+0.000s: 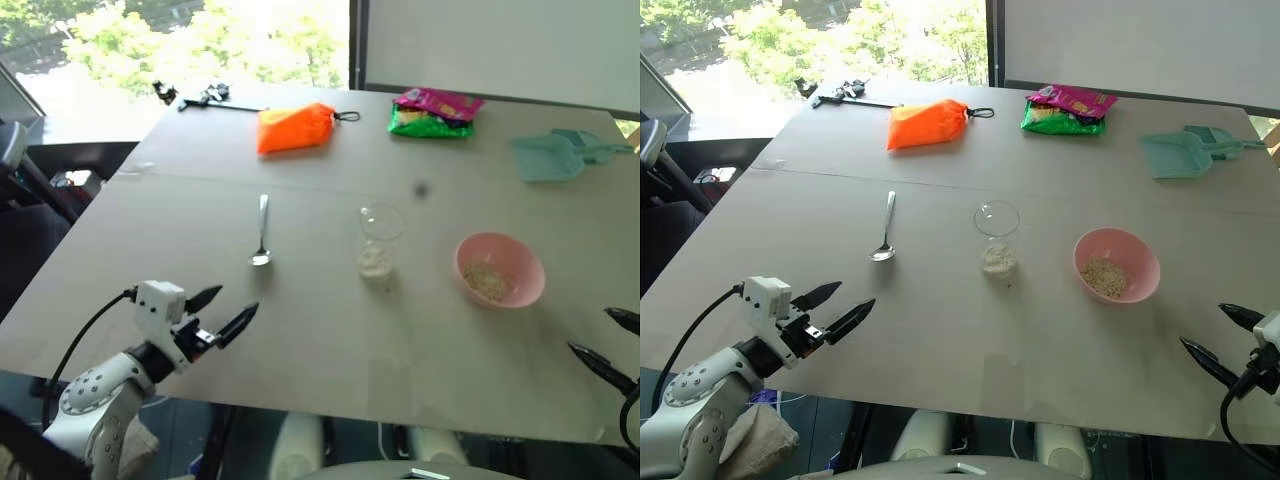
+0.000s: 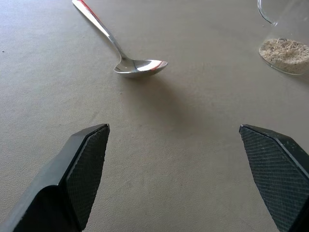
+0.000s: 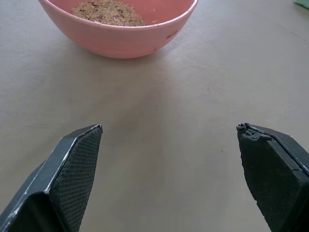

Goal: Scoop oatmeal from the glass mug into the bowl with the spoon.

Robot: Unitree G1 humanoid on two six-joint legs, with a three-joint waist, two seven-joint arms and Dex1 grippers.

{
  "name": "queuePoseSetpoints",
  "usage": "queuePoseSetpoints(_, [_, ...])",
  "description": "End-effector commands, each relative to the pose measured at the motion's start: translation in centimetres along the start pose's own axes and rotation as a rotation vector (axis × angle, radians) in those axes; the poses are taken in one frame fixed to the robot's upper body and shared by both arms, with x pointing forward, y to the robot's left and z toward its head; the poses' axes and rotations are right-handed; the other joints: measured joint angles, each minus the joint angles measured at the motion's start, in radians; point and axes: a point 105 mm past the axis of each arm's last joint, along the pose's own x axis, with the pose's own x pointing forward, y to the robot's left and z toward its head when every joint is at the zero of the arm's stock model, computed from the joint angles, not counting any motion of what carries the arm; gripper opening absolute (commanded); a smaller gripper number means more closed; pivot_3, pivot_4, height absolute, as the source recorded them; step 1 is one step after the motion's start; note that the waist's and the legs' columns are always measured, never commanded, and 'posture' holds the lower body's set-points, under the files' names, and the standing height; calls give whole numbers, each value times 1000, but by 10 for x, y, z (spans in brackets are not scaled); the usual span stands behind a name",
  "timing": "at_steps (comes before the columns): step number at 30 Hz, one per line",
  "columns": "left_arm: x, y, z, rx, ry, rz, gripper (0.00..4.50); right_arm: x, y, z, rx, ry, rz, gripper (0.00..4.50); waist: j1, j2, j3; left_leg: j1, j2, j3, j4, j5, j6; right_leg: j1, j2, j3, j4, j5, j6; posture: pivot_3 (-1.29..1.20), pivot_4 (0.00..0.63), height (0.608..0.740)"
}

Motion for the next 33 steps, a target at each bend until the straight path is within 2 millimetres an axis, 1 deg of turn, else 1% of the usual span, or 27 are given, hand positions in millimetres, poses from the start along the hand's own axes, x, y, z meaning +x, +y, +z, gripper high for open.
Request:
queuePoseSetpoints(1, [-1,2,14,23,-52,8,4487,6,-3,19,-94,-62,-42,4500,0,0,0,0,0,0,0,0,0,0,0,0,0,0,0,0,150,740])
queuePoseSetpoints(4, [4,3,25,16,-100,19,4487,18,-5,36,-99,-113,-61,4500,-2,0,0,0,0,0,0,0,0,0,0,0,0,0,0,0,150,740])
queuePoseSetpoints(5, [5,2,26,16,-104,19,4487,19,-6,37,-84,-109,-58,4500,-2,1,0,0,0,0,0,0,0,0,0,0,1,0,0,0,150,740])
queuePoseSetpoints(8, [8,1,34,23,-132,23,4487,23,-14,53,-58,-166,-72,4500,-1,0,0,0,0,0,0,0,0,0,0,0,1,0,0,0,150,740])
queuePoseSetpoints(10, [10,-1,40,31,-151,28,4487,25,-15,68,-112,-230,-75,4500,-1,0,0,0,0,0,0,0,0,0,0,0,0,0,0,0,150,740])
queuePoseSetpoints(11, [13,0,48,36,-180,45,4487,22,-12,87,-106,-335,-31,4500,0,0,0,0,-1,0,0,0,1,0,0,0,0,0,0,0,150,740])
queuePoseSetpoints(12, [16,2,56,40,-208,66,4487,20,-7,103,-89,-413,30,4500,1,0,0,0,-1,0,0,0,1,0,1,0,1,0,0,0,150,740])
queuePoseSetpoints(14, [23,7,72,27,-264,118,4487,19,7,120,-99,-468,186,4500,5,0,0,-1,-1,-1,0,0,1,0,2,-1,1,0,0,0,150,740])
queuePoseSetpoints(15, [26,12,78,22,-274,152,4487,18,14,128,-102,-493,256,4500,8,0,0,0,-1,-1,0,0,1,0,2,-1,1,0,0,0,150,740])
queuePoseSetpoints(17, [31,22,85,16,-289,222,4487,19,20,139,-128,-527,319,4500,8,-2,0,0,-1,-2,0,0,1,1,3,-1,1,1,1,0,150,740])
queuePoseSetpoints(19, [33,32,91,-24,-306,270,4487,19,27,143,-174,-546,378,4500,8,-2,-1,0,-1,-2,0,0,1,1,3,-1,1,2,3,0,150,740])
queuePoseSetpoints(23, [40,40,101,-42,-316,303,4487,16,36,144,-187,-588,438,4500,8,-3,0,0,-2,-2,0,0,1,1,4,-1,1,2,4,0,150,740])
queuePoseSetpoints(26, [48,39,109,-63,-319,312,4487,12,39,140,-174,-597,464,4500,12,-3,0,-1,-2,-2,0,0,1,1,4,-1,1,2,4,0,150,740])
queuePoseSetpoints(29, [57,32,117,-58,-299,309,4487,5,39,139,-133,-614,476,4500,19,-3,0,-1,-2,-2,0,0,1,1,4,-1,1,2,5,0,150,740])
queuePoseSetpoints(33, [69,30,111,-24,-144,392,4487,-6,42,140,-75,-643,510,4500,24,-3,0,0,-3,-2,0,0,1,1,4,-1,1,2,5,0,150,740])
